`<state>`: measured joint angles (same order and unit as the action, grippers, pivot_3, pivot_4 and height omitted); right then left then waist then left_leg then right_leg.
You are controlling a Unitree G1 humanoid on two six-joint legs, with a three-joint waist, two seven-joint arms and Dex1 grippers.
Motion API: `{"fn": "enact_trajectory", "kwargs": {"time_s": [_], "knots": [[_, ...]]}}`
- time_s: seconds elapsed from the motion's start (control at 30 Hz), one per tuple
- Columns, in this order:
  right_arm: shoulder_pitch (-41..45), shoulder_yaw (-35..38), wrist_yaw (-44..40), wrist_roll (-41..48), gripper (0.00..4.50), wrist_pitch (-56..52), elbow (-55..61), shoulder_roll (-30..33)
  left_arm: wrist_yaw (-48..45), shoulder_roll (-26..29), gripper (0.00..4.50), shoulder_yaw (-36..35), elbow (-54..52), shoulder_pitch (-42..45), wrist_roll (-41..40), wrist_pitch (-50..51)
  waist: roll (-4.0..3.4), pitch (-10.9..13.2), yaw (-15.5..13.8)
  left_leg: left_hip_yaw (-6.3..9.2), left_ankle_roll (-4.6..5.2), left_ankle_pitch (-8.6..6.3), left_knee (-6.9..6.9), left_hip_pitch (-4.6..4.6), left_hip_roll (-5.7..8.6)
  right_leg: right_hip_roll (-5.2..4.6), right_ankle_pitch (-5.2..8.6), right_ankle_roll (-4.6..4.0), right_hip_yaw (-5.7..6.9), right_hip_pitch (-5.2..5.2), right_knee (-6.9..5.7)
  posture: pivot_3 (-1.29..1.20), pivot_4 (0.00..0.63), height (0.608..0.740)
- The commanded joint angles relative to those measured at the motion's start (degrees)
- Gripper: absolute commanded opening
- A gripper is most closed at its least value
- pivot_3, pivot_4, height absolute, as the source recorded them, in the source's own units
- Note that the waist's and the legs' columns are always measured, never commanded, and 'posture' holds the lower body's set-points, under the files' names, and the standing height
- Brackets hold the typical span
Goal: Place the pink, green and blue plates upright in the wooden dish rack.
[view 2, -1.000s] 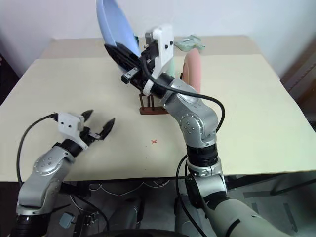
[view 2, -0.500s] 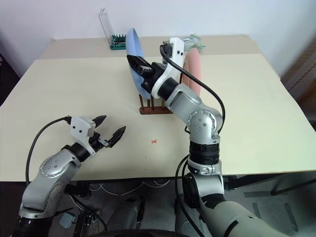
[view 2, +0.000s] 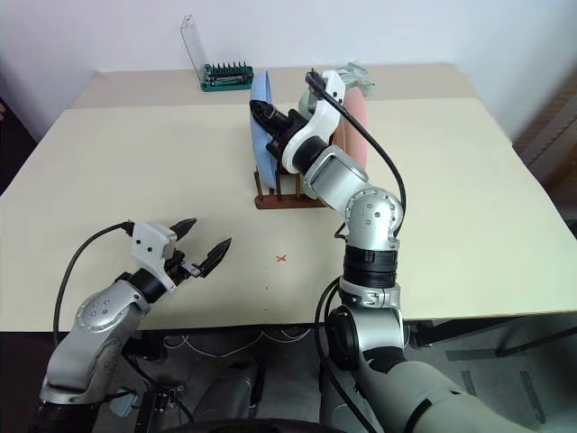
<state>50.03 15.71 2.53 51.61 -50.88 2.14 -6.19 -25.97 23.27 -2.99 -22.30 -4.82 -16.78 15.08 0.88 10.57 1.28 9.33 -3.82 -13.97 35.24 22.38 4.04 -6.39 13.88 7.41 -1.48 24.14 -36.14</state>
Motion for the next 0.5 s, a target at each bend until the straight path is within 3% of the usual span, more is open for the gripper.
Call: {"fn": "enact_trajectory", "kwargs": {"time_s": [0.03,0.17,0.5], "knots": [[1.43,-1.07,-0.3,0.79,2.27,0.21,2.21,0.55,-1.05,-0.51,4.5,-0.57,0.95,-0.78,0.5,-3.89,-0.01,0.0,-0.03,0.0,0.0,0.0,0.0,0.0,0.0,0.0,0.0,0.0,0.0,0.0,0.0,0.0,0.15,0.74],[1.45,-3.31,-2.14,-0.24,4.14,0.34,3.63,2.27,-1.67,-0.99,4.5,-0.32,2.73,-1.09,1.01,-6.01,-0.02,0.01,-0.03,0.0,0.0,0.0,0.0,0.0,0.0,0.0,0.0,0.0,0.0,0.0,0.0,0.0,0.15,0.74],[3.4,-14.91,-16.41,-11.86,4.14,7.53,11.93,15.32,-2.33,-2.19,4.5,0.93,4.66,-0.58,1.97,-7.77,-0.03,0.01,0.01,-0.01,0.0,0.0,0.01,0.02,0.0,0.0,0.0,0.01,0.0,0.01,0.01,0.0,0.15,0.74]]}}
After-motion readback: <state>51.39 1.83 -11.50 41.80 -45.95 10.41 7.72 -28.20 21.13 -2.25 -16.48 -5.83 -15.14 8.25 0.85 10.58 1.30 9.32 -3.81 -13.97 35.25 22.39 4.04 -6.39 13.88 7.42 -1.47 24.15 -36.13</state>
